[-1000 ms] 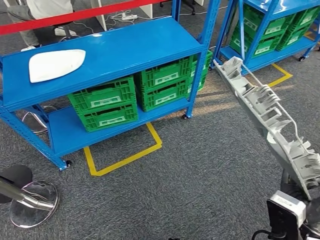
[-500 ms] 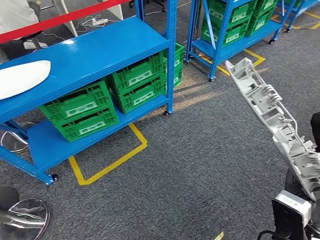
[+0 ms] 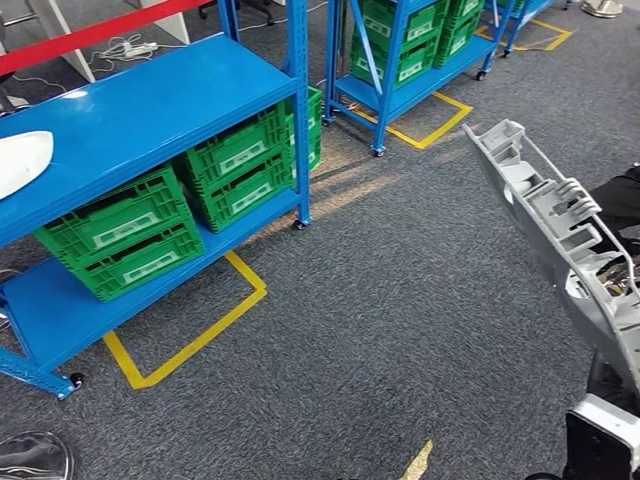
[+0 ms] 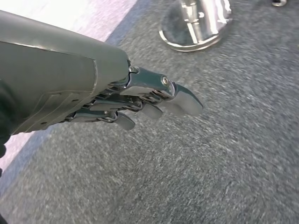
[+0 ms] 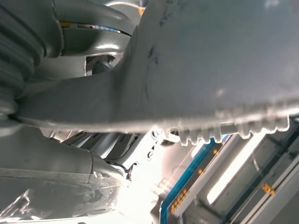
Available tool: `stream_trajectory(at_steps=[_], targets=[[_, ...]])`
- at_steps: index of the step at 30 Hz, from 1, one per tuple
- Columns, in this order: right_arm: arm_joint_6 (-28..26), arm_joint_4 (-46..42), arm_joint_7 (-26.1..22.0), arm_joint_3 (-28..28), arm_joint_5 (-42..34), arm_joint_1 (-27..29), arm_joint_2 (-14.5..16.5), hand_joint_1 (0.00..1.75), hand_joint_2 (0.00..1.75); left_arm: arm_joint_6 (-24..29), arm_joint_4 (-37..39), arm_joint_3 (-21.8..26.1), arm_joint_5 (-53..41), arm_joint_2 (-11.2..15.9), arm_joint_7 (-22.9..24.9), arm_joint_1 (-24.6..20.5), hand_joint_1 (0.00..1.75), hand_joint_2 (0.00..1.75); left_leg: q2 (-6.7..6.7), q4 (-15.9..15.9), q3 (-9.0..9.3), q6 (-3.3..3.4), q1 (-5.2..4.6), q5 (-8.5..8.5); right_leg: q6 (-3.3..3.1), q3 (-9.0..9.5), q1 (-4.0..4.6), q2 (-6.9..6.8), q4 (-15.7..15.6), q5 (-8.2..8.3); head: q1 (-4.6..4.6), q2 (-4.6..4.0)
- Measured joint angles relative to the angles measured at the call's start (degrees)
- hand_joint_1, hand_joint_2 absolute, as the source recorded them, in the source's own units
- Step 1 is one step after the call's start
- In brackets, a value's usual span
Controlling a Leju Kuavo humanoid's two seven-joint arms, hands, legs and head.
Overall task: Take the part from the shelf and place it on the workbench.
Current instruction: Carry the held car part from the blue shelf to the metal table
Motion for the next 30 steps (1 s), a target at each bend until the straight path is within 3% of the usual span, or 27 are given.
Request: stream_trajectory(at_steps=[1, 2, 4, 6, 10, 13, 15, 16, 18, 19, 20, 22, 23, 24, 26, 28, 30], targets=[[0.01, -0.02, -0.02, -0.18, -0.03, 0.14, 0.01, 1.75, 1.75, -0.05, 0.00, 0.00, 0.00, 0.00, -0.01, -0.02, 0.00, 1.75, 0.67, 0.02, 0.01, 0.01, -0.02, -0.03, 0.03, 0.43, 0.00, -0.17, -0.35, 0.72, 0.02, 0.00], [0.01, -0.03, -0.03, -0.34, -0.05, 0.25, 0.02, 1.75, 1.75, -0.10, 0.00, 0.00, 0.00, 0.00, -0.02, -0.09, 0.00, 1.75, 1.26, 0.02, 0.06, -0.03, -0.03, -0.07, 0.00, 1.93, -0.01, -0.56, -2.80, 2.26, 0.01, 0.00], [0.01, -0.05, -0.01, -0.55, -0.03, 0.30, 0.04, 1.75, 1.75, -0.19, 0.00, 0.00, 0.01, -0.01, -0.04, -0.20, 0.00, 1.75, 2.27, 0.10, 0.20, -0.32, -0.22, -0.26, -0.24, 6.21, 0.19, -2.64, -10.23, 4.98, 0.06, 0.00], [0.00, -0.16, 0.05, -0.64, 0.04, 0.27, 0.07, 1.75, 1.75, -0.22, 0.00, 0.00, 0.02, -0.01, -0.05, -0.20, 0.00, 1.75, 3.13, 0.29, 0.22, -0.79, -0.56, -0.40, -0.82, 8.38, 0.50, -3.97, -14.19, 5.71, 0.01, 0.00], [-0.01, -0.26, 0.47, -0.80, 0.59, 0.30, 0.09, 1.75, 1.75, -0.35, 0.00, 0.00, 0.04, -0.02, -0.05, -0.30, 0.00, 1.75, 4.74, 0.34, 0.29, -1.66, -0.61, -0.52, -2.06, 8.08, 0.59, -2.21, -14.51, 6.04, 0.06, 0.00], [-0.01, -0.27, 0.52, -0.83, 0.68, 0.29, 0.09, 1.75, 1.75, -0.38, 0.00, 0.00, 0.04, -0.02, -0.05, -0.33, 0.00, 1.75, 4.82, 0.38, 0.25, -1.82, -0.60, -0.68, -2.26, 8.14, 0.47, -1.97, -14.68, 6.18, 0.07, 0.00], [-0.01, -0.32, 0.56, -0.85, 0.75, 0.28, 0.09, 1.75, 1.75, -0.40, 0.00, 0.00, 0.05, -0.02, -0.07, -0.33, 0.00, 1.75, 3.78, 0.92, 0.06, -1.99, -0.50, -1.26, -2.43, 8.13, 0.36, -1.78, -14.72, 6.28, -0.02, 0.00], [-0.01, -0.36, 0.62, -0.89, 0.84, 0.24, 0.10, 1.75, 1.75, -0.45, 0.00, 0.00, 0.05, -0.02, -0.09, -0.33, 0.00, 1.75, 2.40, 3.00, -0.80, -2.16, -0.38, -2.70, -2.62, 8.06, 0.29, -1.42, -14.75, 6.37, -0.16, 0.00], [0.00, -0.42, 0.76, -0.97, 1.03, 0.21, 0.11, 1.75, 1.75, -0.58, 0.00, 0.00, 0.08, -0.02, -0.12, -0.15, 0.00, 1.75, -0.47, 10.32, -4.07, -2.32, -0.20, -5.46, -3.04, 7.83, 0.36, 0.72, -14.72, 6.60, -0.43, 0.00], [0.01, -0.42, 0.80, -0.98, 1.08, 0.22, 0.11, 1.75, 1.75, -0.62, 0.00, 0.00, 0.08, -0.02, -0.12, -0.07, 0.00, 1.75, -1.25, 12.01, -4.87, -2.18, -0.16, -5.38, -3.15, 7.75, 0.43, 1.92, -14.68, 6.68, -0.51, 0.00], [0.01, -0.42, 0.81, -1.00, 1.10, 0.25, 0.11, 1.75, 1.75, -0.64, 0.00, 0.00, 0.09, -0.02, -0.12, 0.01, 0.00, 1.75, -1.96, 11.01, -4.47, -1.91, -0.16, -3.80, -3.18, 7.75, 0.51, 3.06, -14.64, 6.75, -0.52, 0.00], [0.01, -0.42, 0.90, -1.01, 1.14, 0.19, 0.11, 1.75, 1.75, -0.71, 0.00, 0.02, 0.11, 0.08, -0.12, 0.00, 0.00, 1.75, -4.47, 4.25, -1.47, -1.19, -0.11, -0.57, -2.93, 7.64, 0.57, 4.31, -14.50, 6.85, -0.47, 0.00], [0.01, -0.44, 0.96, -1.02, 1.19, 0.17, 0.11, 1.75, 1.75, -0.80, 0.00, 0.03, 0.13, 0.13, -0.12, -0.01, 0.00, 1.75, -5.45, 2.14, -0.58, -0.97, -0.10, -0.09, -2.70, 7.38, 0.55, 4.86, -14.39, 6.95, -0.49, 0.00], [0.00, -0.46, 1.03, -1.02, 1.24, 0.18, 0.11, 1.75, 1.75, -0.88, 0.00, 0.03, 0.13, 0.18, -0.12, -0.04, 0.00, 1.75, -5.89, 1.16, -0.24, -0.83, -0.13, -0.17, -2.37, 7.06, 0.47, 5.42, -14.35, 7.11, -0.47, 0.00], [-0.01, -0.51, 1.15, -1.04, 1.37, 0.30, 0.11, 1.75, 1.75, -0.99, -0.01, 0.03, 0.13, 0.15, -0.12, -0.11, 0.00, 1.75, -4.84, 0.28, -0.04, -0.64, -0.06, -0.15, -1.67, 6.38, 0.29, 6.23, -14.35, 7.38, -0.51, 0.00], [-0.01, -0.55, 1.21, -1.06, 1.46, 0.31, 0.11, 1.75, 1.75, -0.99, -0.02, 0.02, 0.12, 0.16, -0.16, -0.13, 0.00, 1.75, -3.45, -0.46, 0.17, -0.22, 0.11, 0.29, -1.04, 5.07, 0.37, 4.16, -12.41, 6.10, -0.29, 0.00], [-0.01, -0.57, 1.20, -1.02, 1.48, 0.18, 0.12, 1.75, 1.75, -1.00, -0.02, 0.03, 0.11, 0.21, -0.20, -0.06, 0.00, 1.75, -1.94, -0.73, 0.28, 0.08, 0.07, 0.41, -0.47, 2.02, 0.35, 0.92, -6.11, 2.69, -0.04, 0.00]])
